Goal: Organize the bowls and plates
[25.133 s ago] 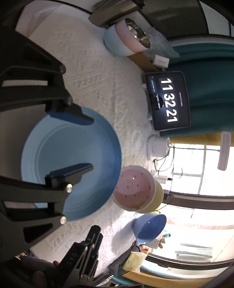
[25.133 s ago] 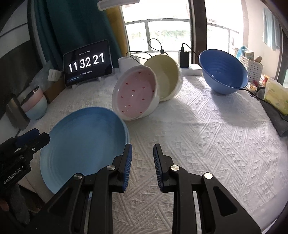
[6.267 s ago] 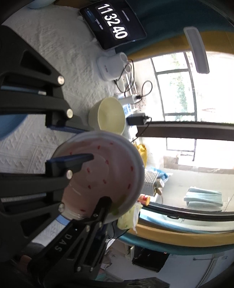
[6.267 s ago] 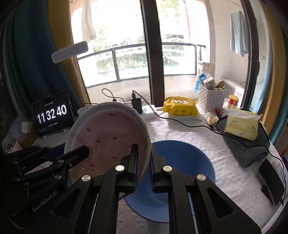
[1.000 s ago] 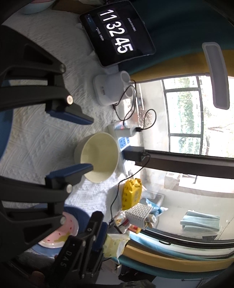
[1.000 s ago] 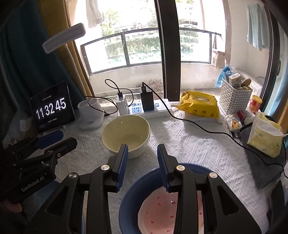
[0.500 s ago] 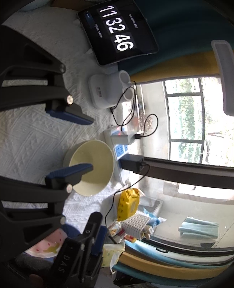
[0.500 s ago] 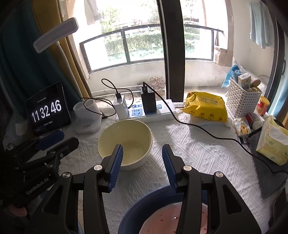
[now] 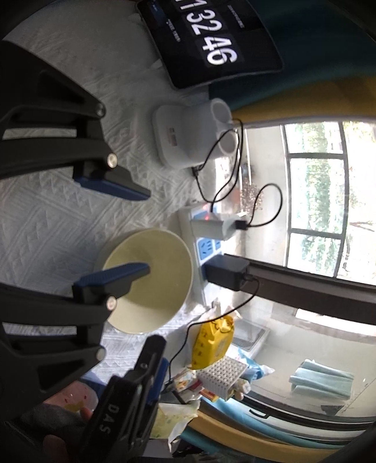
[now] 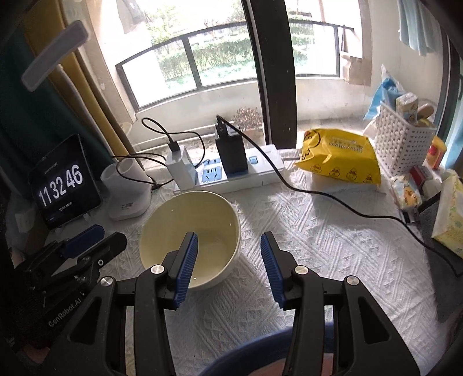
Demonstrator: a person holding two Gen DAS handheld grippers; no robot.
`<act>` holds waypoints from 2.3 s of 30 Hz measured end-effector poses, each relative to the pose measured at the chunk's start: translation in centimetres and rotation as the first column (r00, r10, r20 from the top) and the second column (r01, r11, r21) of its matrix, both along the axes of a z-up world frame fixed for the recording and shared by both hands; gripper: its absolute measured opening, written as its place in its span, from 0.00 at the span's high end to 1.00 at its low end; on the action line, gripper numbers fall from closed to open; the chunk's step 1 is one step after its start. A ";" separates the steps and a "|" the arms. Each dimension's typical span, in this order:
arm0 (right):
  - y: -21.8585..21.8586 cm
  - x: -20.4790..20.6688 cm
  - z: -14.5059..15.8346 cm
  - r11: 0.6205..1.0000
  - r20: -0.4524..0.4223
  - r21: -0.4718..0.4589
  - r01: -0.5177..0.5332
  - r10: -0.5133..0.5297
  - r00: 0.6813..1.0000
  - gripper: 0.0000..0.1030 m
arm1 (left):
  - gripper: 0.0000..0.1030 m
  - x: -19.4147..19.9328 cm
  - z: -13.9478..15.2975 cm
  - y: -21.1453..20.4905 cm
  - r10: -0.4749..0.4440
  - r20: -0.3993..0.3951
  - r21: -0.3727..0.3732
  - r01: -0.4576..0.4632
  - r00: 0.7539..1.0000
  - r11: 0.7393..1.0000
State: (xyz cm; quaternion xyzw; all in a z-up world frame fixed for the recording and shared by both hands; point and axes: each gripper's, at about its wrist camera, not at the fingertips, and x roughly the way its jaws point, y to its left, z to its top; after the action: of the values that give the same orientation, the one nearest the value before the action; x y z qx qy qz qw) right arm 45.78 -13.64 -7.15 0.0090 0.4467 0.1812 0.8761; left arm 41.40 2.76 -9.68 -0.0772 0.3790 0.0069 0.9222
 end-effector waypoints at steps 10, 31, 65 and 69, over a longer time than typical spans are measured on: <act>1.1 2.3 -3.0 0.999 -0.130 -0.033 -0.001 -0.004 0.992 0.54 | 0.55 2.0 -2.2 -1.1 -0.026 -0.084 -0.004 0.026 0.996 1.000; 2.2 3.2 -5.6 0.997 -0.208 -0.062 -0.042 0.029 0.978 0.72 | 0.66 3.3 -3.7 -2.0 -0.054 -0.143 0.024 0.058 0.988 0.998; 1.2 0.2 -1.3 0.996 -0.110 -0.077 -0.044 0.036 0.993 0.73 | 0.68 0.2 0.1 -2.3 -0.047 -0.079 0.021 0.049 0.996 0.999; 1.0 -0.6 -0.3 0.996 -0.092 -0.076 -0.041 0.034 0.995 0.73 | 0.68 -0.7 1.0 -2.5 -0.049 -0.060 0.021 0.050 0.997 0.999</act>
State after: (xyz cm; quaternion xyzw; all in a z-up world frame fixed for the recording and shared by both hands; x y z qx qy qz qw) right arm 45.18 -12.64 -7.46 -0.0253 0.4929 0.1794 0.8510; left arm 40.72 0.21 -8.65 -0.0573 0.4081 -0.0093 0.9111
